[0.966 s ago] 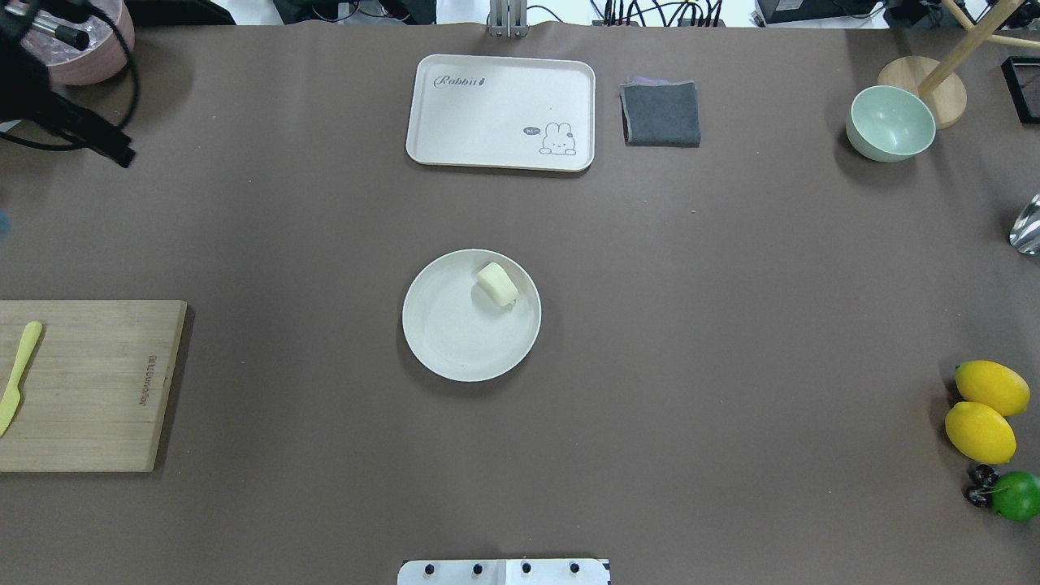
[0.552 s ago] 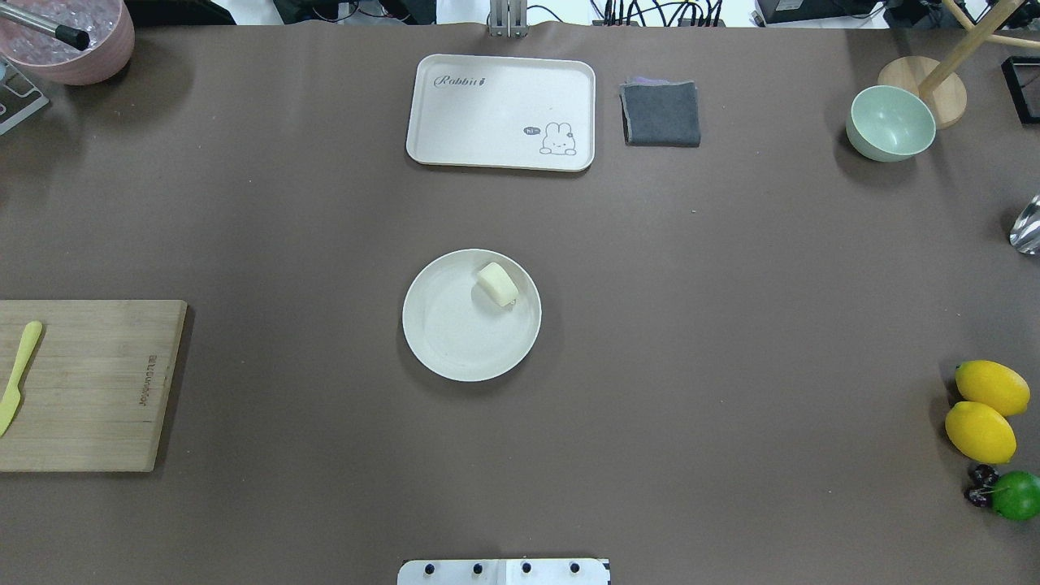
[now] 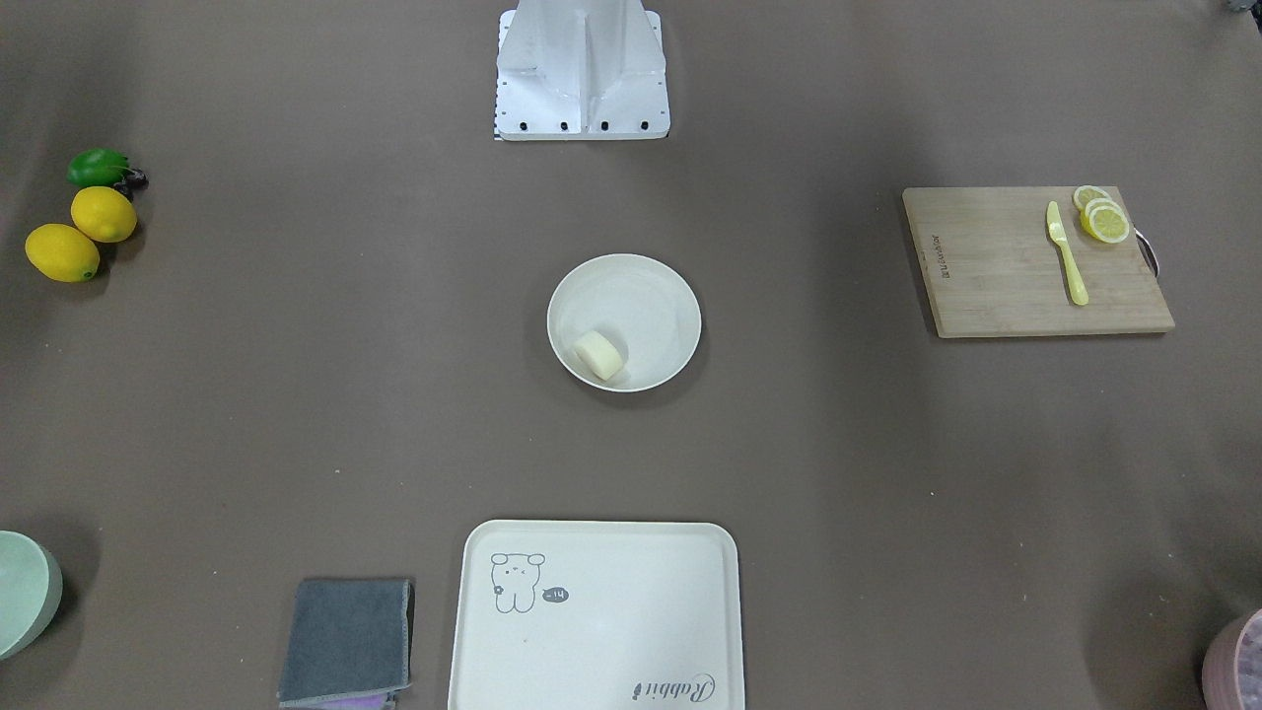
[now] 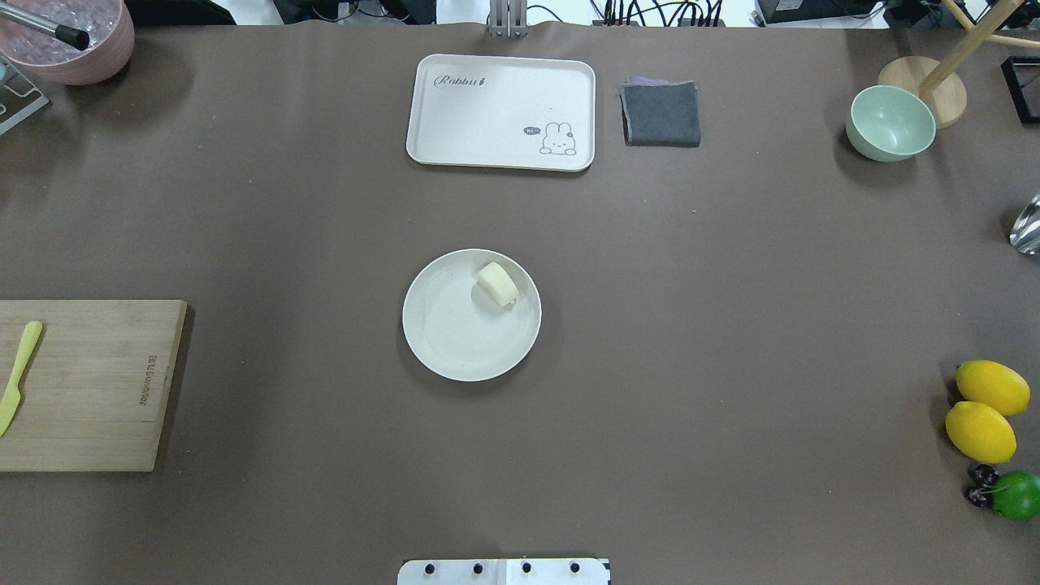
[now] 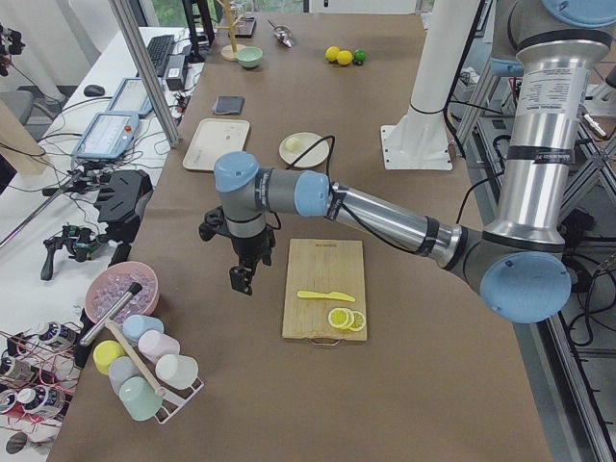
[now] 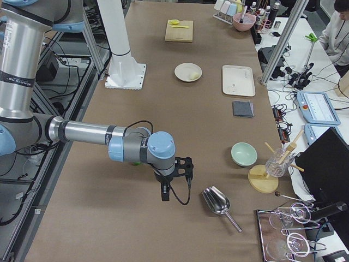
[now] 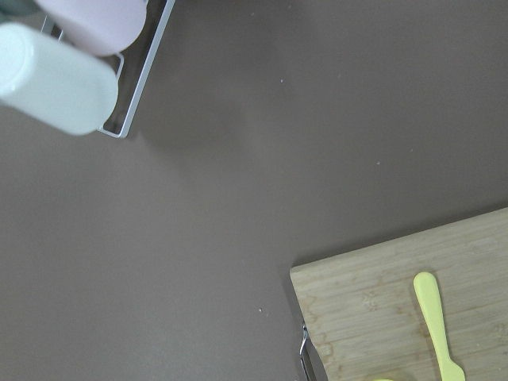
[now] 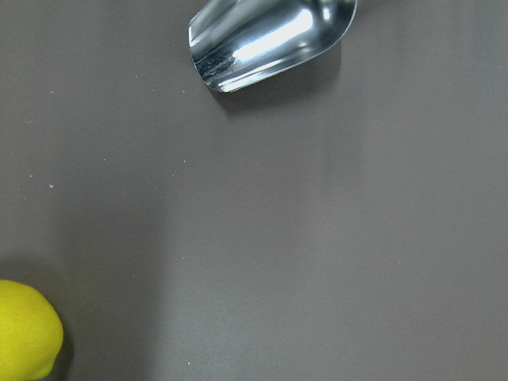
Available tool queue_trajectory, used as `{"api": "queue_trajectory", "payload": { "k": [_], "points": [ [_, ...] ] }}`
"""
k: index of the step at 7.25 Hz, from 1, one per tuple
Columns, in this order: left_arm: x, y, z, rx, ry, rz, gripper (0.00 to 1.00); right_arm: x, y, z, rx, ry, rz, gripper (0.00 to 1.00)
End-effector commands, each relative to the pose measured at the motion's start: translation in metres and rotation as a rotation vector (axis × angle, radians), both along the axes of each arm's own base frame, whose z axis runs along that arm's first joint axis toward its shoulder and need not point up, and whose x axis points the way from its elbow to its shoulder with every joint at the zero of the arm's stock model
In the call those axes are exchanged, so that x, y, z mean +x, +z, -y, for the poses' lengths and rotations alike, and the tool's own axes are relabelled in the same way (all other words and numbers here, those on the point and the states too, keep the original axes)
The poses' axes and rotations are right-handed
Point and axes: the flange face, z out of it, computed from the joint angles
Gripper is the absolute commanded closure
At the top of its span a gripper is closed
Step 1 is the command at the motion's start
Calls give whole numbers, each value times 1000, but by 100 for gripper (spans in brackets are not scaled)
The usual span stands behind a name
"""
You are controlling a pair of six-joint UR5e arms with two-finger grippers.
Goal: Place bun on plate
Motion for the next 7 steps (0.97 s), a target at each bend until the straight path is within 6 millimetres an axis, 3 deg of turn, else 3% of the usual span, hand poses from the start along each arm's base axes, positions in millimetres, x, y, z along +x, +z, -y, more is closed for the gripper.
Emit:
{"api": "queue_trajectory", "payload": {
  "k": [1,4,5,7],
  "points": [
    [0,34,-32,-22,-15,-39,2,0,0,0,2,0,1,0],
    [-2,58,-37,-57,-10,-13,3,0,-1,1,8,0,1,0],
    [-9,56,-31,-33,-5,78,2,0,-1,1,8,0,1,0],
    [-11,43,-20,-8,-14,97,2,0,-2,1,10,0,2,0]
  ]
}}
